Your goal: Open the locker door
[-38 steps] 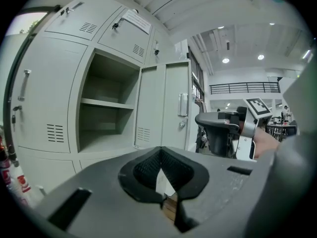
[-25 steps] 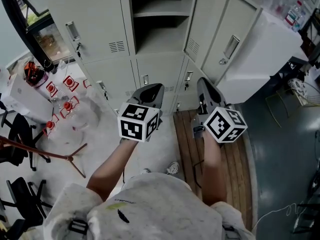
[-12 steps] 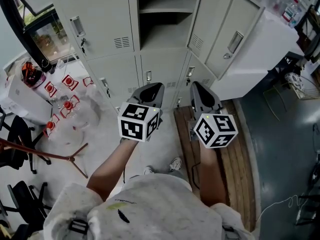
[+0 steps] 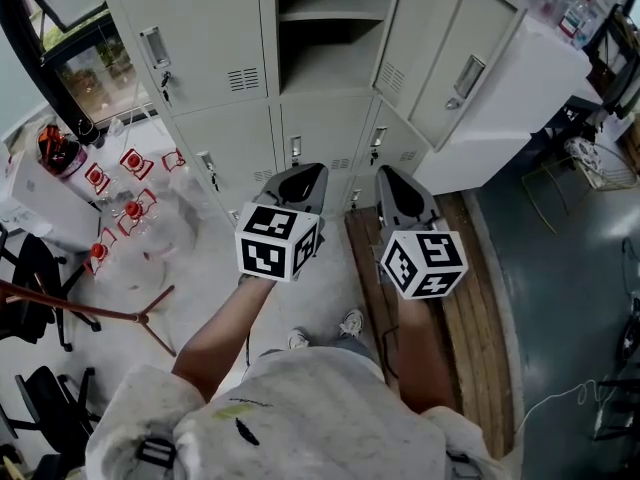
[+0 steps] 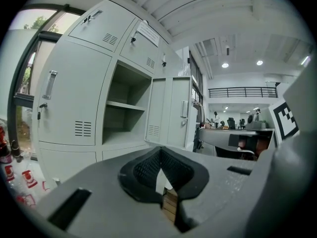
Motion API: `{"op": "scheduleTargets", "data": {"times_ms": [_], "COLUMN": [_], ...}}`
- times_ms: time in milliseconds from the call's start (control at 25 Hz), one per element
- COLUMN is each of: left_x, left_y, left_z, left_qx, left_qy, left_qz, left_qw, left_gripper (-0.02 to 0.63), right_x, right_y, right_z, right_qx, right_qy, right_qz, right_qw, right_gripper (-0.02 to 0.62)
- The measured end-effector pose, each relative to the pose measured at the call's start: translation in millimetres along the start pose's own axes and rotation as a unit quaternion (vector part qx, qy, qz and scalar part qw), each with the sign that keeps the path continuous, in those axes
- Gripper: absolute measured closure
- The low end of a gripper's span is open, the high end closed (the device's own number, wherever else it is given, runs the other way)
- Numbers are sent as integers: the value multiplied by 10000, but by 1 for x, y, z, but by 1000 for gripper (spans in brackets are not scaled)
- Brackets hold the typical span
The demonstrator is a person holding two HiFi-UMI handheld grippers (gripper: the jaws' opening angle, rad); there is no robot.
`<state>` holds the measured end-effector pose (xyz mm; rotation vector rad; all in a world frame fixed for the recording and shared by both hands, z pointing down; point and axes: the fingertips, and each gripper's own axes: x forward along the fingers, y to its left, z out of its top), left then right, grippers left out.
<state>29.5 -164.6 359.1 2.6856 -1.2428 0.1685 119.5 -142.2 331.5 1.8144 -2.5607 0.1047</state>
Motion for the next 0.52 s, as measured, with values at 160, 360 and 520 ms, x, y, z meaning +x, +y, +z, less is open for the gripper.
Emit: {"op": "scheduleTargets", "data": {"times_ms": [160, 360, 520], "left_x": [0, 0, 0], "left_y": [-3, -3, -3], "left_z": [-1, -3, -6], "left_qx": [-9, -13, -30], "left_qy": [8, 26, 57], "left_qz": [-57, -64, -59], "left_qw": [10000, 10000, 10000], "left_gripper": [600, 600, 600], "right_x": [-3, -3, -2], "right_y": [0, 1, 1], "right_z": [-1, -2, -5], "right_qx": [-16, 3, 46], "right_qy": [15, 19, 47], "right_qz": [-34, -28, -4], "right_qw": [10000, 10000, 10000], "right_gripper": [592, 592, 592]}}
